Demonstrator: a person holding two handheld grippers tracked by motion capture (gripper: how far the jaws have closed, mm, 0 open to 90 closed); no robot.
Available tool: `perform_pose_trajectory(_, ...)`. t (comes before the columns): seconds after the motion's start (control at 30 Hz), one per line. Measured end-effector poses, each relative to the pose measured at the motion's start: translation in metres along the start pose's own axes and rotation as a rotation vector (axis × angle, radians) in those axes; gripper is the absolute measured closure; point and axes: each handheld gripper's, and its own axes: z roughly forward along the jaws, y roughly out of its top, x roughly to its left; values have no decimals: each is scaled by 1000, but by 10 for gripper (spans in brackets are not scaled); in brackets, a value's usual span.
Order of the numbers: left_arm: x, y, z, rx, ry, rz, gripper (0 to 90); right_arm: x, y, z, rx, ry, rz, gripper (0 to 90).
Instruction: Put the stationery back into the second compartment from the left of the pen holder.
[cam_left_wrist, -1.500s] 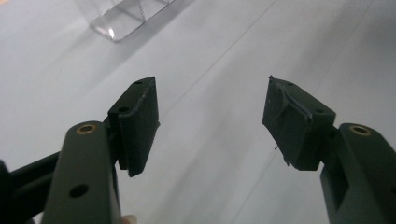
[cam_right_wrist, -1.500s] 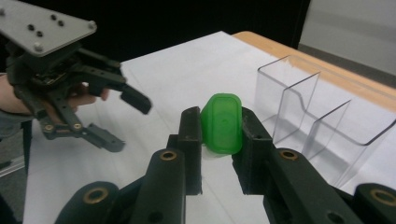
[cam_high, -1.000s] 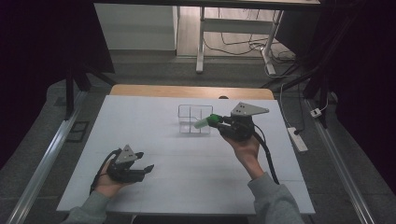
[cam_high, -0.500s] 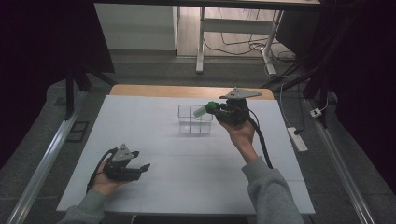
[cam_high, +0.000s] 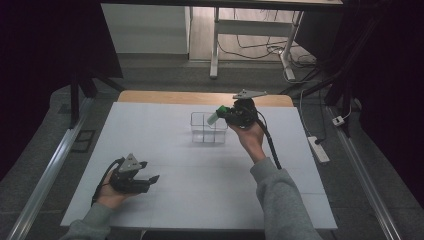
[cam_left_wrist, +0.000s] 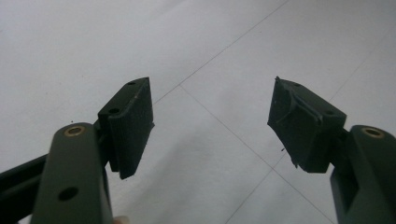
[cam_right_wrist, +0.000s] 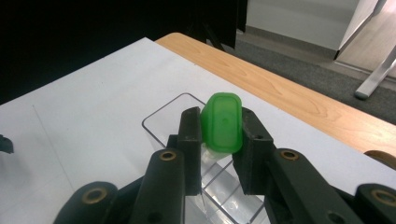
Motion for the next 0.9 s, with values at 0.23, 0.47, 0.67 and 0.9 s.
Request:
perform_pose_trajectory(0.23,1,0,0,-1,1,-4,303,-3,-5,0,12,5,25,499)
perform_pose_trajectory(0.47,0,0,0,-2,3,-4,301,1,-16,-18,12,17,-14,459)
perform_pose_trajectory(0.67,0,0,0,2,4,-6,299,4,-32,-35,31,21,-37,444)
perform_pose_trajectory(0.9,0,0,1,5,1,-6,299,7,-61,-58,50,28,-34,422)
